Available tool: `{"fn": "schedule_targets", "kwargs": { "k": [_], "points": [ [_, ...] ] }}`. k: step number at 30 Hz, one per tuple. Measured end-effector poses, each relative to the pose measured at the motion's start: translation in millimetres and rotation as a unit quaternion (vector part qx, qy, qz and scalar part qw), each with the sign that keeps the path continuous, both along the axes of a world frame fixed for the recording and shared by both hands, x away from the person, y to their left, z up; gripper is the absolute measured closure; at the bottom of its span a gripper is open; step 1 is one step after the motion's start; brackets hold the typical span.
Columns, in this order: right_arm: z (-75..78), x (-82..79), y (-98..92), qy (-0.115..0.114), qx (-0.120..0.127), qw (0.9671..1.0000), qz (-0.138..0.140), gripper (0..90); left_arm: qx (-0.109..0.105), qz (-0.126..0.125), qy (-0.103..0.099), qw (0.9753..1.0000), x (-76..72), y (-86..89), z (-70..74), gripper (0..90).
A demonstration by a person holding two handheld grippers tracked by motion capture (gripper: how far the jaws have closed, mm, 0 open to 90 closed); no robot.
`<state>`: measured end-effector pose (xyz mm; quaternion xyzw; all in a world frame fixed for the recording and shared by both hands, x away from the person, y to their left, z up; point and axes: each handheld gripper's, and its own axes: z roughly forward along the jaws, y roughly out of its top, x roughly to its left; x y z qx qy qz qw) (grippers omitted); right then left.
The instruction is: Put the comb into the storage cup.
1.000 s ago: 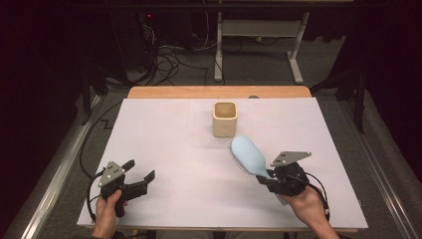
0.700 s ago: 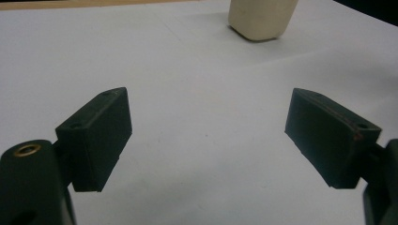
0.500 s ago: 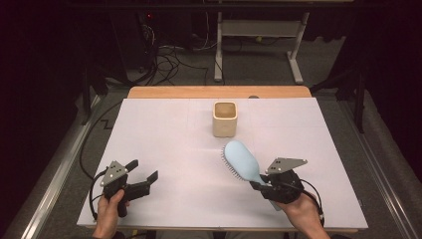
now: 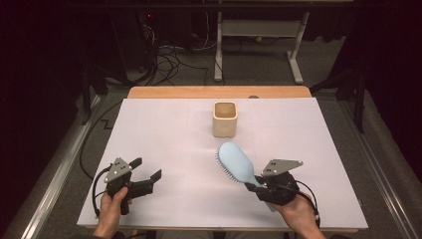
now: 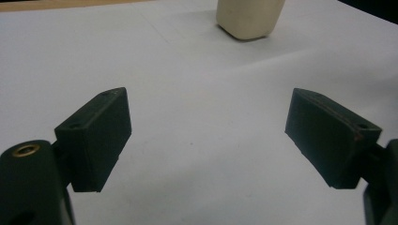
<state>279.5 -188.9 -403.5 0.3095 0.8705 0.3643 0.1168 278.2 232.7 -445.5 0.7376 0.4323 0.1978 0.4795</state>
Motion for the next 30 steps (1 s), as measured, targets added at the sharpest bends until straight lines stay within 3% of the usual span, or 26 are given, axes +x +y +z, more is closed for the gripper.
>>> {"fn": "schedule_targets", "kwargs": {
  "k": [16, 30],
  "points": [
    [-4.3, 1.6, 8.4, -0.003, 0.004, 1.0, 0.004, 70.4, -0.005, -0.053, 0.009, 0.9985, 9.3, -31.7, 4.2, 15.7],
    [-5.8, 1.6, 13.0, -0.001, 0.004, 1.0, 0.004, 70.3, -0.006, -0.105, 0.014, 0.9943, 15.4, -65.1, 6.4, 15.8]
  ]
}}
